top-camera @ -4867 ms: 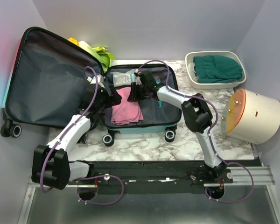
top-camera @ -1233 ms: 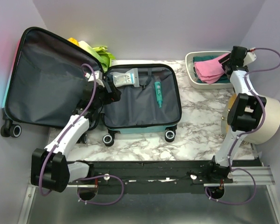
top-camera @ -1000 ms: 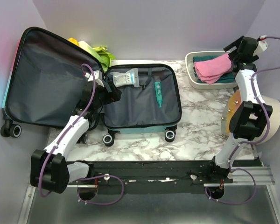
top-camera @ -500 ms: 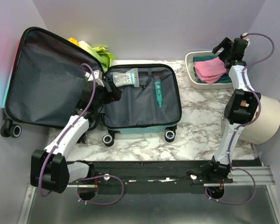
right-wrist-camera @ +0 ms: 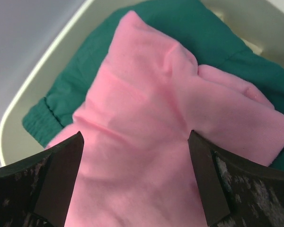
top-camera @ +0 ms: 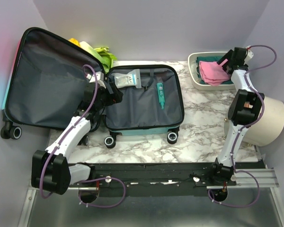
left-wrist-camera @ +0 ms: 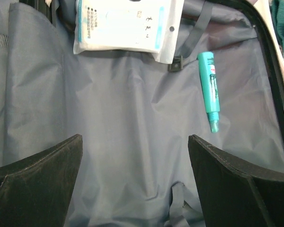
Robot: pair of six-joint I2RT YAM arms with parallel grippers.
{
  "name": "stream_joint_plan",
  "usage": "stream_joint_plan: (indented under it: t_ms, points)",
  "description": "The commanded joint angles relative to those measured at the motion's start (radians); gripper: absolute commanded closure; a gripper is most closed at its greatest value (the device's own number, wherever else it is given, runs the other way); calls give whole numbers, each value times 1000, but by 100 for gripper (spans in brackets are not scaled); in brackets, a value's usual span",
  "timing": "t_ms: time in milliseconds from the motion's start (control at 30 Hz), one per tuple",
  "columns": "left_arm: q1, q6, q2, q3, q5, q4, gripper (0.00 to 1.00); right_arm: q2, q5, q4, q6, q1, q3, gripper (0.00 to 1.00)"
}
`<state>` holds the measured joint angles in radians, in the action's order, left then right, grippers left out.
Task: Open, take out, and arrange the luggage
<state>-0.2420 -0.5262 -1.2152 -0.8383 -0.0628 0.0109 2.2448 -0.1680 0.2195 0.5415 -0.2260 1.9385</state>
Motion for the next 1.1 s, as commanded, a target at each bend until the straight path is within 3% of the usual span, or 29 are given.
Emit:
stream_joint_plan:
  t_ms: [0,267,400,567,700,800,933,1067]
  points:
    - [6,-9,37,-5,35,60,1,-68,1,80,18,-12,-49,0]
    - [6,-32,181,57,-5,60,1,-281,195,109,-204,-6,11,0]
    - [4,-75,224,97,-77,43,1,-474,307,132,-323,13,-111,0]
    - [-19,-121,281,168,-210,-28,1,-758,38,230,-325,27,-352,0]
    - [-40,-121,296,183,-252,-49,1,-890,-362,411,-389,25,-403,0]
    - [-71,-113,275,153,-270,-51,1,-939,-537,501,-404,19,-458,0]
    - [-131,-107,221,99,-266,-39,1,-998,-590,601,-338,-59,-510,0]
    - [-194,-67,174,22,-224,-12,1,-1044,-527,590,-333,-170,-552,0]
